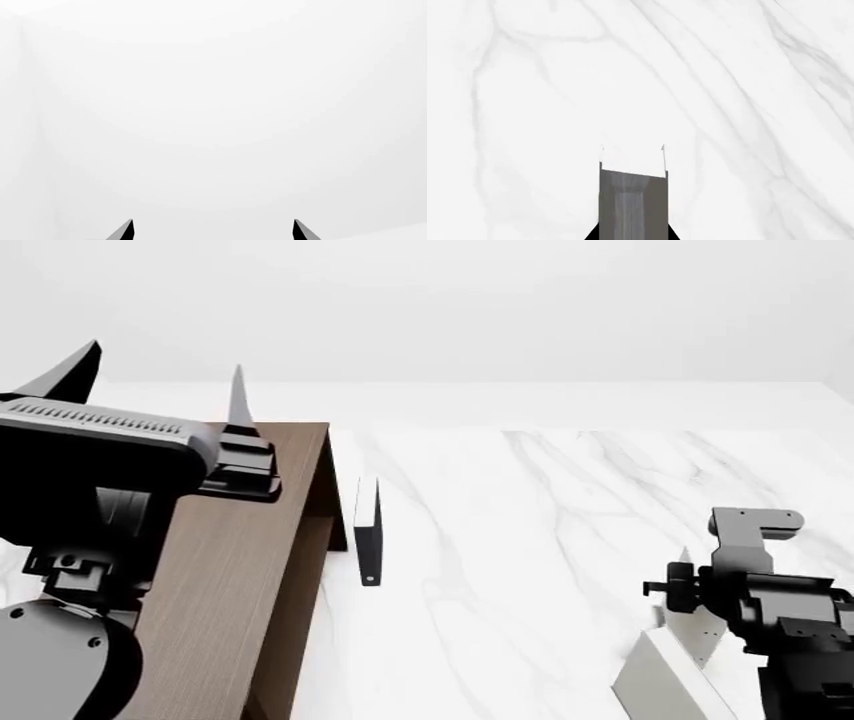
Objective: Pick up the book on the right and place it under the cabinet shelf.
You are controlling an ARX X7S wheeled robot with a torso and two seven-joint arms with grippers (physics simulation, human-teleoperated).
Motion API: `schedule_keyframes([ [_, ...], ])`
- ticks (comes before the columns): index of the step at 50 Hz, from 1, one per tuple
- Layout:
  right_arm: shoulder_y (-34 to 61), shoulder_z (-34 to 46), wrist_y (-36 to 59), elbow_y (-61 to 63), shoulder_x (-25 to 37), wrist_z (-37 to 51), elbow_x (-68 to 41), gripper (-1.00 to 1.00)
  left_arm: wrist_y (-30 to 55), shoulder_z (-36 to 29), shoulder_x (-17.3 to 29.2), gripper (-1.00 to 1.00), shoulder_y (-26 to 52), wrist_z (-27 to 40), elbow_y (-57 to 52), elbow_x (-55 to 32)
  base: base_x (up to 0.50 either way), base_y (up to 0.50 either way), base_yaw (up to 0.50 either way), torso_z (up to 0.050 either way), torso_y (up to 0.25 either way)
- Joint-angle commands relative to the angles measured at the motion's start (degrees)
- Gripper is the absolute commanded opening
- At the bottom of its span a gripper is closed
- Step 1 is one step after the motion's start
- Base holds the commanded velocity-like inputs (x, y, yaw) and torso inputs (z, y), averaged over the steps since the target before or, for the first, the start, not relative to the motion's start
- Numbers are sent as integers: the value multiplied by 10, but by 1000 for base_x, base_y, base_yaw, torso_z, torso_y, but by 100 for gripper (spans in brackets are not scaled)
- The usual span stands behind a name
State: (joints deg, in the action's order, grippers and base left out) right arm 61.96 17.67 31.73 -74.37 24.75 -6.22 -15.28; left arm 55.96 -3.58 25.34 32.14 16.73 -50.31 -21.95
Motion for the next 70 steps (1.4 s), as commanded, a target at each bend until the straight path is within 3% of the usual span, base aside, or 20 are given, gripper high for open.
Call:
schedule_keyframes([
  [1, -2, -25, -5, -5, -2, 1, 47, -100, 1, 8, 2, 100, -4, 2, -5, -5, 0, 0, 0, 0, 0],
  [17, 18, -41, -28, -3, -5, 6, 74, -100, -1, 17, 5, 100, -11, 6, -10, -11, 0, 0, 0, 0, 0],
  [32, 78, -46, -116, 42, 7, 124, 101, -100, 3, 41, 10, 100, -27, 7, -24, -25, 0, 0, 0, 0, 0],
  [52, 21, -102, 173, 574, 44, 127, 18, -100, 33, 38, 18, 100, 3, 15, -39, -41, 0, 0, 0, 0, 1],
  [70, -53, -248, 385, 927, 14, 134, -145, -100, 22, 12, 20, 100, 15, 21, -21, -32, 0, 0, 0, 0, 1],
])
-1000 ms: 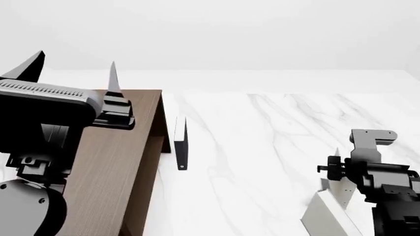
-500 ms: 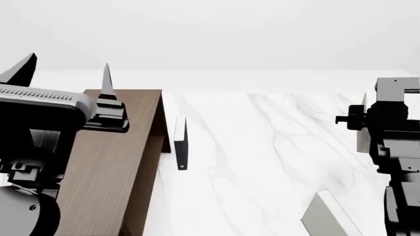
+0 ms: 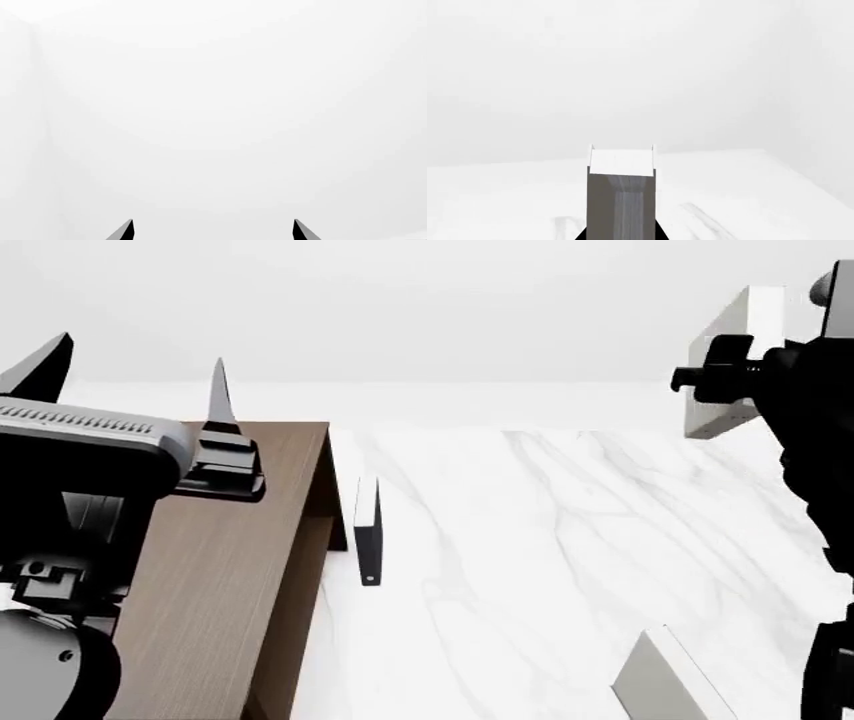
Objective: Pick up the book on the right and place it under the cabinet shelf.
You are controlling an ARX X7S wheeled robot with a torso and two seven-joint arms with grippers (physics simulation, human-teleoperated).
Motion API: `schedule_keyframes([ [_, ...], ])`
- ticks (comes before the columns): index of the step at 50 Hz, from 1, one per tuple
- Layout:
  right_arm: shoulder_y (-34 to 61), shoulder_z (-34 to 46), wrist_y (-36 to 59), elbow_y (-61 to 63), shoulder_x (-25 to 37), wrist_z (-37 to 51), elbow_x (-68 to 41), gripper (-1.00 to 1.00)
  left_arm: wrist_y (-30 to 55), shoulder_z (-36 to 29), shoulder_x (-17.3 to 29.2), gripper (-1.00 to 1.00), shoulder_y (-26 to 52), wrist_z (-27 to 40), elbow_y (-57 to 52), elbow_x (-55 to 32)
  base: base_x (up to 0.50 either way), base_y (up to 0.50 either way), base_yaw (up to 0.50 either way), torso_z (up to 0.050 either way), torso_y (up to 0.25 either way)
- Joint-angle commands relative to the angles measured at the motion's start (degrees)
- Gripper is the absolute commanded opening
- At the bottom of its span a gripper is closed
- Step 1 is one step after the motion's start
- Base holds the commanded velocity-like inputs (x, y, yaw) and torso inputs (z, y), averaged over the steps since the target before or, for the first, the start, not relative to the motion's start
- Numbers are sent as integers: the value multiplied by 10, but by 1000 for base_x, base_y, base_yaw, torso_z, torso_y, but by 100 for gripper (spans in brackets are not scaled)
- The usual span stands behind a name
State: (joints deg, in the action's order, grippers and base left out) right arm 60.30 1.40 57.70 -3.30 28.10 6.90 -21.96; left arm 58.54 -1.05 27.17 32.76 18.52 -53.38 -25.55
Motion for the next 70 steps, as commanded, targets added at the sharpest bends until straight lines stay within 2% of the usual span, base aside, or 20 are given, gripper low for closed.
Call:
schedule_keyframes([
  [1, -40, -95, 137, 232, -25, 5, -89, -100, -5, -15, 2, 100, 9, 3, 11, 4, 0, 0, 0, 0, 0],
  [15, -75, -242, 318, 396, -118, 31, -245, -100, -23, -21, 2, 100, 4, 4, 24, 9, 0, 0, 0, 0, 1],
  [25, -132, -290, 318, 407, -121, 194, -505, -100, -24, -25, 3, 100, 7, 7, 28, 9, 0, 0, 0, 0, 1],
  [30, -170, -292, 306, 415, -127, 227, -564, -100, -21, -24, 5, 100, 13, 9, 27, 9, 0, 0, 0, 0, 0],
  [48, -244, -273, 265, 420, -150, 236, -606, -100, -10, -16, 10, 100, 14, 17, 13, 1, 0, 0, 0, 1, 1],
  [62, -338, -180, 189, 407, -176, 125, -471, -100, -1, -6, 14, 100, 13, 20, 2, -11, 0, 0, 0, 0, 1],
  [65, -392, -159, 173, 396, -201, 106, -461, -100, -5, -3, 15, 100, 9, 20, 2, -12, 0, 0, 0, 0, 0],
  [70, -422, -139, 154, 384, -211, 89, -447, -100, -6, -1, 15, 100, 9, 20, 2, -14, 0, 0, 0, 0, 2],
])
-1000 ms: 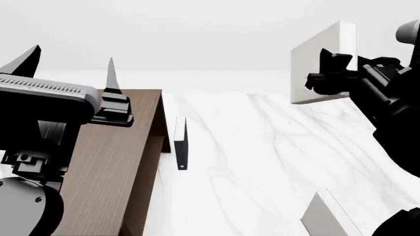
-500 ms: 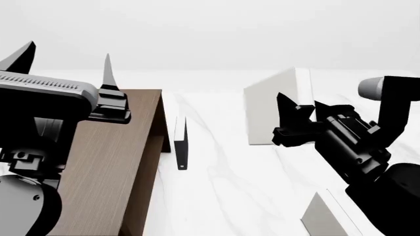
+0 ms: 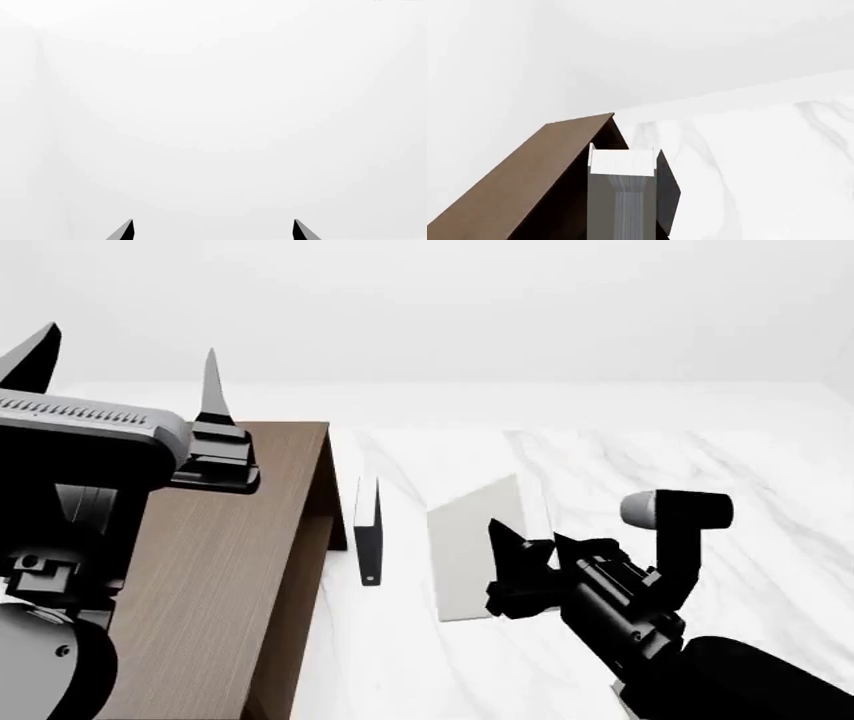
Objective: Pick up the book on the right and place it under the cabinet shelf.
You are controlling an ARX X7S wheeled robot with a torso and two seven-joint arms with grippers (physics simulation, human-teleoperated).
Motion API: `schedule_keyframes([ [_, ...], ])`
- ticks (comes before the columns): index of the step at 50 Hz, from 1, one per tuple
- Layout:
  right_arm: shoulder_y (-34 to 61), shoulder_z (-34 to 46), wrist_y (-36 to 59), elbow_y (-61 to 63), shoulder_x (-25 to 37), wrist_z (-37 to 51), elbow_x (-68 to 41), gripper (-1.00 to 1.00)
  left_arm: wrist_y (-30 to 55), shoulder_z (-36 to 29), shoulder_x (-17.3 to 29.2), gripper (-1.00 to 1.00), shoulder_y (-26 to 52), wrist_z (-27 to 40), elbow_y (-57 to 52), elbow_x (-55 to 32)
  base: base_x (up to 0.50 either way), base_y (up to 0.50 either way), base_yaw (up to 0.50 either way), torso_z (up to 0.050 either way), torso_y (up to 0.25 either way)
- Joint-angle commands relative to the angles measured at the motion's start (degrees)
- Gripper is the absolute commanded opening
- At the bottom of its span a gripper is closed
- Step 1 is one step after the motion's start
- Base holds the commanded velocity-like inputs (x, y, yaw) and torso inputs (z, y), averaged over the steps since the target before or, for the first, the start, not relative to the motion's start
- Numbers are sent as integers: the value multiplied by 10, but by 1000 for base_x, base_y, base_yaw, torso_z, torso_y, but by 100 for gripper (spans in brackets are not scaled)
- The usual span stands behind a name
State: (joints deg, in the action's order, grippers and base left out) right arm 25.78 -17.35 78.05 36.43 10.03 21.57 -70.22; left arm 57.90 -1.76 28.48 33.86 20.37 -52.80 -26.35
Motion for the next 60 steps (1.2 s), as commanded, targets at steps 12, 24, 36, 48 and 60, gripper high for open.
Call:
schedule_keyframes([
  [12, -110, 90, -94, -38, -43, -83, 70, -100, -19, 3, 4, 100, -16, 2, 5, -1, 0, 0, 0, 0, 1],
  [24, -125, 109, -144, -80, -43, -108, 100, -100, -23, 5, 6, 100, -22, 5, 5, -3, 0, 0, 0, 0, 1],
  [36, -142, 116, -171, -117, -47, -120, 99, -100, -28, 1, 7, 100, -24, 8, 8, -3, 0, 0, 0, 1, 2],
  [48, -156, 122, -189, -158, -54, -131, 80, -100, -34, 1, 8, 100, -29, 9, 10, -3, 0, 0, 0, 0, 1],
  [60, -161, 115, -203, -207, -69, -140, 44, -100, -39, 1, 10, 100, -33, 11, 12, -4, 0, 0, 0, 0, 1],
])
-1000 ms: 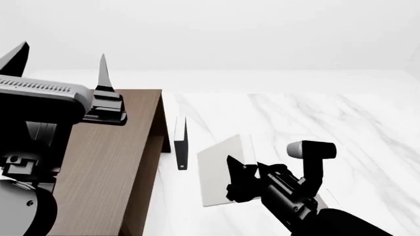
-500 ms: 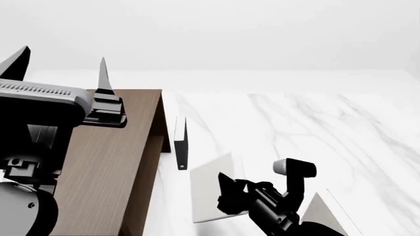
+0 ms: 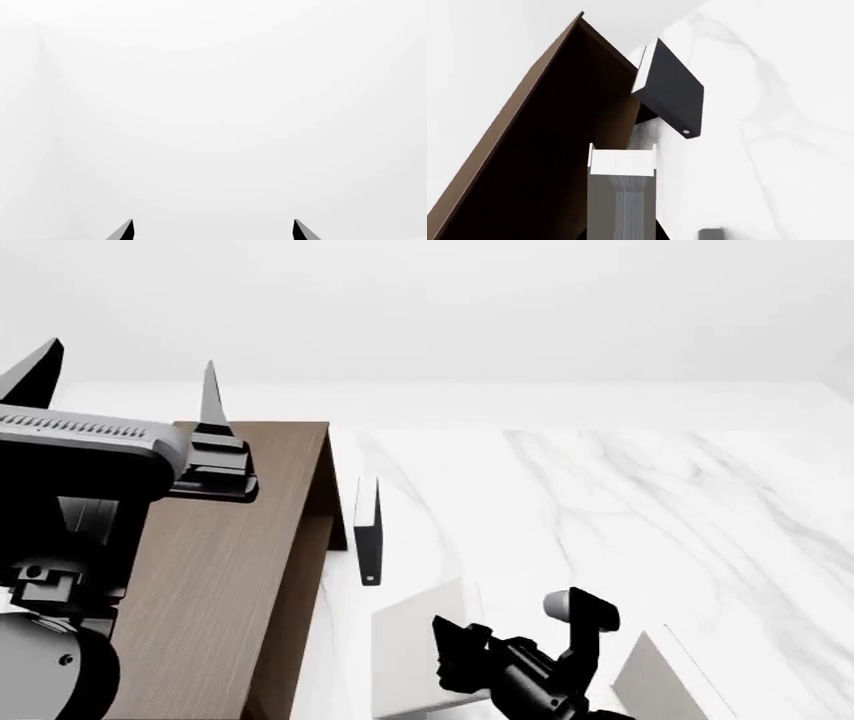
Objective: Pick up the book on the right and place it under the cabinet shelf.
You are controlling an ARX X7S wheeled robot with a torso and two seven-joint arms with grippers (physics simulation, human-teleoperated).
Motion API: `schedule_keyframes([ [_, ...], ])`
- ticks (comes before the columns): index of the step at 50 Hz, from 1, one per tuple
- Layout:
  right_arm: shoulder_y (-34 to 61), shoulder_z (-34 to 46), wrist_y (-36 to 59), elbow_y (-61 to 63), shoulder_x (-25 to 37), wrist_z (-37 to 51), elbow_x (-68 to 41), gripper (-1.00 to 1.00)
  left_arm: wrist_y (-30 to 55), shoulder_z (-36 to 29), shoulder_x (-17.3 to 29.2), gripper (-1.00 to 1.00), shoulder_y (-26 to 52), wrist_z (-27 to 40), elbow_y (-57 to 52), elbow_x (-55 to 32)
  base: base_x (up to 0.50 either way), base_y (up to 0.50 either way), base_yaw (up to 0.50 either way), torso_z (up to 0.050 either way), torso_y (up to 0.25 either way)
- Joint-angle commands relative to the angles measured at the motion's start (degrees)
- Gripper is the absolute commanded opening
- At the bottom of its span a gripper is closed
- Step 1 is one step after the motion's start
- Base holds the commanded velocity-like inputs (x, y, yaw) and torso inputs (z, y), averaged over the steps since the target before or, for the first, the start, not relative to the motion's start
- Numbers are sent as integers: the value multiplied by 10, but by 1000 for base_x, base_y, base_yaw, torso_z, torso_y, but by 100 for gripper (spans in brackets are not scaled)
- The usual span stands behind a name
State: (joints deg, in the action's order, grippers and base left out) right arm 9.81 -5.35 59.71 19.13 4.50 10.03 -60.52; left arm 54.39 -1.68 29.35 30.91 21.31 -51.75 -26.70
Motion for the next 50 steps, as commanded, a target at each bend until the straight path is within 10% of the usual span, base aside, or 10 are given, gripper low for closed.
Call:
schedule_keyframes([
  [1, -1, -7, -21, -40, -15, -25, -58, -100, -5, 0, 1, 100, -4, 2, 1, -1, 0, 0, 0, 10, 0],
  [50, 43, 204, -344, -267, -37, -6, 28, -100, -19, 22, 8, 100, -25, 10, -9, -21, 0, 0, 0, 0, 1],
])
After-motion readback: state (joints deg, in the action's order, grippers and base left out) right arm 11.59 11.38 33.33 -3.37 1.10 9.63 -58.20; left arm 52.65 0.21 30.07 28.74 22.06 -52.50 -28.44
